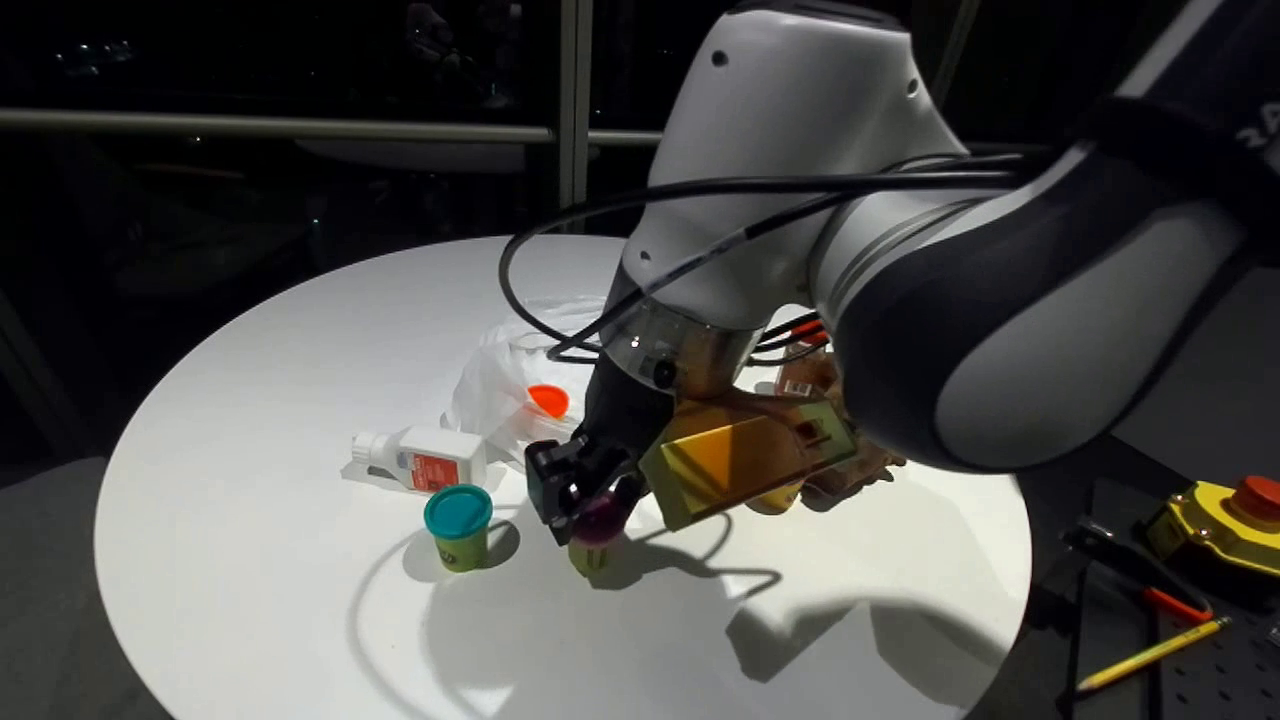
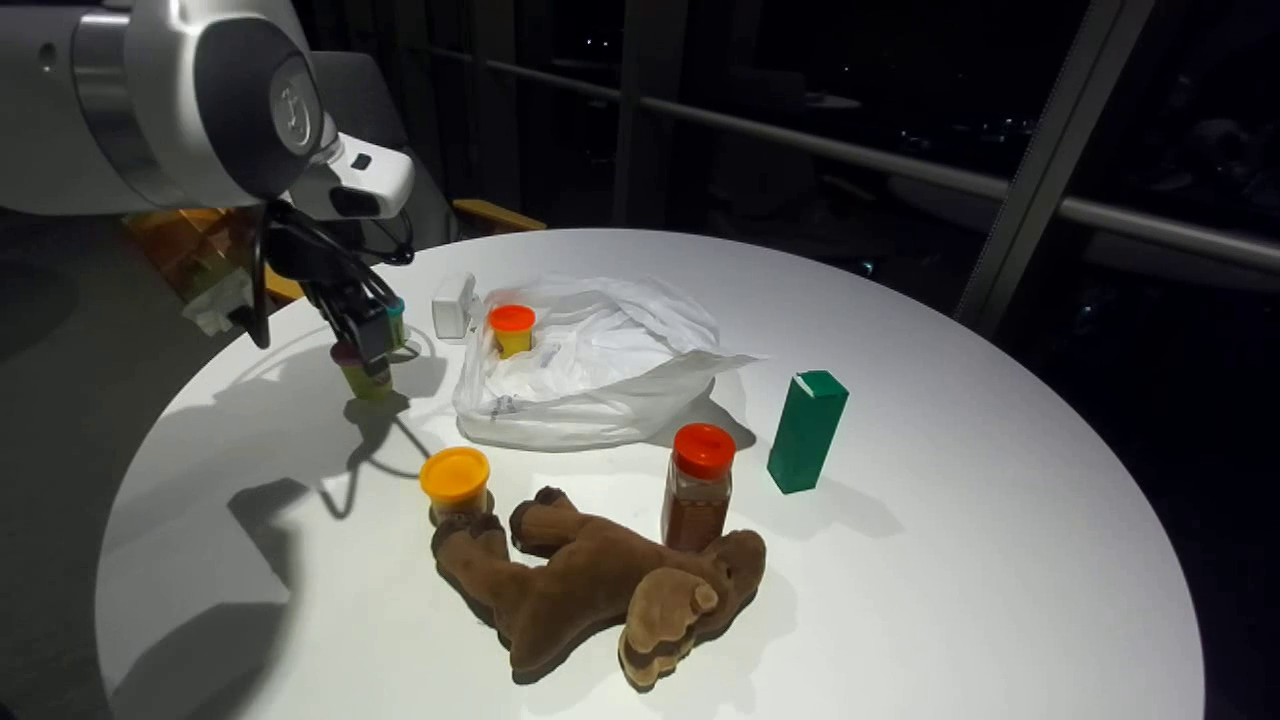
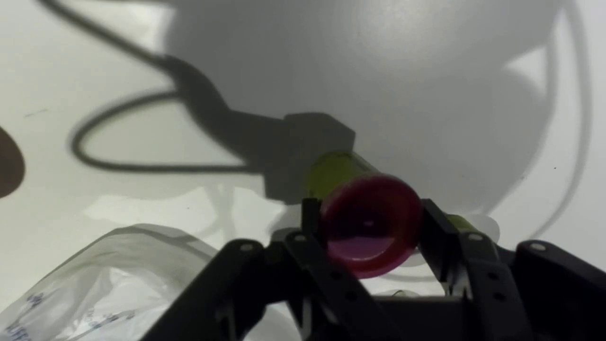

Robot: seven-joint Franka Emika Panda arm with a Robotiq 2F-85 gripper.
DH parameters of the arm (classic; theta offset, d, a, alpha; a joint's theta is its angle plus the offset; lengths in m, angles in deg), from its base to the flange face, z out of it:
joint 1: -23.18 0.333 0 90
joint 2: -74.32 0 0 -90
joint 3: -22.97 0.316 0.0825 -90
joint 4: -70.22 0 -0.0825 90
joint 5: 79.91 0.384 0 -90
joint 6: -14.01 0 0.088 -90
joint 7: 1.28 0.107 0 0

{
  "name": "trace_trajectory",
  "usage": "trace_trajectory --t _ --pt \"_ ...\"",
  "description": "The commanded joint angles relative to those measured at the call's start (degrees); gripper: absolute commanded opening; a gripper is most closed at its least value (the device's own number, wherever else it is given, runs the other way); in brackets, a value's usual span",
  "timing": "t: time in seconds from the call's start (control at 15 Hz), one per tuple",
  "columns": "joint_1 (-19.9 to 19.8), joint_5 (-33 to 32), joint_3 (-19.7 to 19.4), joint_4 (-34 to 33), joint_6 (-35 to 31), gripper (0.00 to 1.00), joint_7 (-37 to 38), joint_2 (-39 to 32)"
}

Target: Remove the objects from the plastic and put them on the table

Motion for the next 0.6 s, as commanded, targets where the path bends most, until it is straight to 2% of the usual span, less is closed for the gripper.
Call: trace_trajectory --t 0.0,0.07,0.13,0.2,0.27,0.47,0.53 --pt "-0.4 10.5 2.1 -4.8 0.0 0.28 -12.2 -4.3" --pt "-0.1 13.3 2.3 -5.3 0.3 0.28 -15.3 -4.4" --pt "0.4 15.8 1.9 -5.4 0.5 0.33 -17.5 -4.0" --pt "1.4 17.7 1.0 -5.1 -0.1 0.78 -19.1 -3.4" --pt "3.1 19.2 -0.7 -4.4 -0.7 0.78 -19.8 -2.3" --pt "8.1 21.8 -5.9 -2.9 -2.0 0.98 -19.6 0.7" --pt "10.7 21.8 -8.8 -2.4 -1.8 1.00 -18.2 2.2"
